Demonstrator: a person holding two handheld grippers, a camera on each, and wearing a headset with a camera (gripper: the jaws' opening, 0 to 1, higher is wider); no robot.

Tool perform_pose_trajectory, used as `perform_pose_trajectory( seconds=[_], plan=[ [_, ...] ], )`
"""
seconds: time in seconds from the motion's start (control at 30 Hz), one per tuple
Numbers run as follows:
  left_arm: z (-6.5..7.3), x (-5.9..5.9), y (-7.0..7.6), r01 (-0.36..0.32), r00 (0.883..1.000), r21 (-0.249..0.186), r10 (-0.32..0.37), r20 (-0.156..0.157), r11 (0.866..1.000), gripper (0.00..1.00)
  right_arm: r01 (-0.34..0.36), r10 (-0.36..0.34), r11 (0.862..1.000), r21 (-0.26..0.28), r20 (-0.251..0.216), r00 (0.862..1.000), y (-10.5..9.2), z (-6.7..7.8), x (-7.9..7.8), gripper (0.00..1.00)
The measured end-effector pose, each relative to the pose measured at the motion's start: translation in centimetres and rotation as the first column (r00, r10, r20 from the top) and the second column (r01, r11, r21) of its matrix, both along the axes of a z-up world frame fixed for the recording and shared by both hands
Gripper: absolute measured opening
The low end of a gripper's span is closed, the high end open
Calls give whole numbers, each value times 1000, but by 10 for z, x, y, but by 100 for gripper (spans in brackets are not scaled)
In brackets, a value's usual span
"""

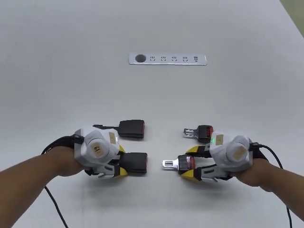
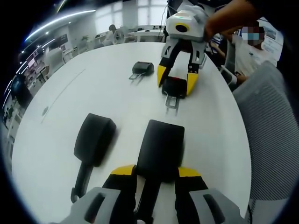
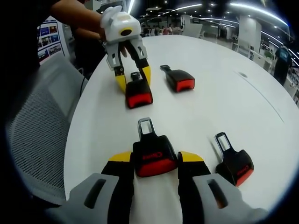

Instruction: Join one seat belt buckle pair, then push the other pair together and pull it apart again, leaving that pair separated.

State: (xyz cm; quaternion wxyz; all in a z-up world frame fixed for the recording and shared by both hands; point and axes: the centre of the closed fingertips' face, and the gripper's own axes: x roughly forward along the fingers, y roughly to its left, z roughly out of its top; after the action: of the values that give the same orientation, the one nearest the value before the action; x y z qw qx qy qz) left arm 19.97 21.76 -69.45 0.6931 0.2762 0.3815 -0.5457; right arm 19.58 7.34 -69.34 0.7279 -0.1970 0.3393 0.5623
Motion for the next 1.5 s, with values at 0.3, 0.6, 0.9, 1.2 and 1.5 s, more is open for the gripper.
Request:
perform_pose_trajectory(
  seconds=[0.3, 0.6, 0.9, 1.2, 1.5],
  plan=[
    [0, -1, 0, 3, 1000, 6, -3, -1, 1000, 33, -1, 1, 999, 41, 0, 1000, 26, 3, 3, 35],
    [0, -1, -1, 4, 1000, 10, -4, -4, 1000, 33, -19, 19, 998, 66, -3, 1000, 46, 3, 5, 35],
    [1, -3, -1, 4, 1000, 16, -4, -2, 1000, 32, -13, 13, 997, 72, 1, 1000, 57, 1, 5, 35],
    [1, -2, -1, 5, 1000, 33, -4, -6, 999, 32, -11, 11, 998, 64, -1, 1000, 63, 1, 5, 35],
    [1, -1, 0, 7, 1000, 34, -7, -9, 999, 32, 7, -7, 997, 78, 2, 1000, 71, 0, 5, 35]
  ],
)
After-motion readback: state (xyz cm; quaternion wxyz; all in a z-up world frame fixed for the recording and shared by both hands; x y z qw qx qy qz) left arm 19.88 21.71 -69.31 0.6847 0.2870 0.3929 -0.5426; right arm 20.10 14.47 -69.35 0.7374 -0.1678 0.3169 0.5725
